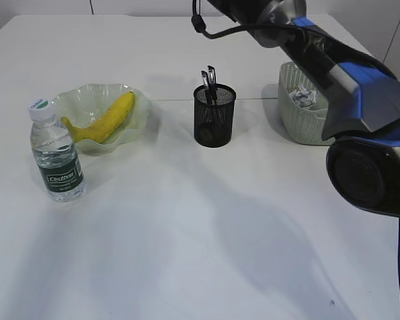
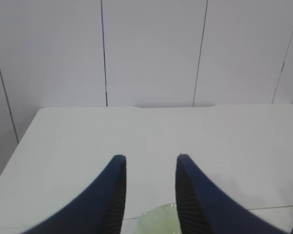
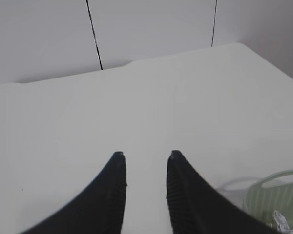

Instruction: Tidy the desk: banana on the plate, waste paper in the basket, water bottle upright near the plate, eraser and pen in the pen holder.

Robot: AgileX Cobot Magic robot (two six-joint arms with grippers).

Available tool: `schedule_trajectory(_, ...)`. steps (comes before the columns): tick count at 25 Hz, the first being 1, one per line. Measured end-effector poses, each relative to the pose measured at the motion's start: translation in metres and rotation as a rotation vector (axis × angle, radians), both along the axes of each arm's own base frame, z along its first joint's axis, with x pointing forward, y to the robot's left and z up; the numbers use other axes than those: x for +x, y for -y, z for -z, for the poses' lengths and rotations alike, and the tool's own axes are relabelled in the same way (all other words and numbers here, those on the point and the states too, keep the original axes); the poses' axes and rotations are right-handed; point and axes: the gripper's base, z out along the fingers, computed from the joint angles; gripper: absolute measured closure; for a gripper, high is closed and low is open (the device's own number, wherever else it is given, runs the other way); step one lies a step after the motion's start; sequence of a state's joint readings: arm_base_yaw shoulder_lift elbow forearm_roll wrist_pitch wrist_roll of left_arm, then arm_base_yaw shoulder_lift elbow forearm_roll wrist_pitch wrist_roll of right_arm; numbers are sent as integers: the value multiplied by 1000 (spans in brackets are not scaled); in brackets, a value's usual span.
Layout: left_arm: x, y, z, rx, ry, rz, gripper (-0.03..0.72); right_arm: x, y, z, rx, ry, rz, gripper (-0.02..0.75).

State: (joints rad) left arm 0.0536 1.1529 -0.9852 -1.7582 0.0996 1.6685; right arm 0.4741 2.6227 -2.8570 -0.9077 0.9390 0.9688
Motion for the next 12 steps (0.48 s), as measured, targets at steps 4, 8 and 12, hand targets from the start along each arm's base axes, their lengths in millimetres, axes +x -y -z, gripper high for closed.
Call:
schedule_trajectory(4, 0, -4, 1, 2, -9, -49, 449, -6, 4, -20, -21, 38, 0, 568)
schedule_trajectory(8, 0, -5, 1, -2, -11, -59, 449, -8, 5, -26, -79, 31, -18, 650)
schedule_trajectory(12, 0, -6, 1, -3, -12, -61, 449, -16, 8, -46, -121, 31, -43, 722)
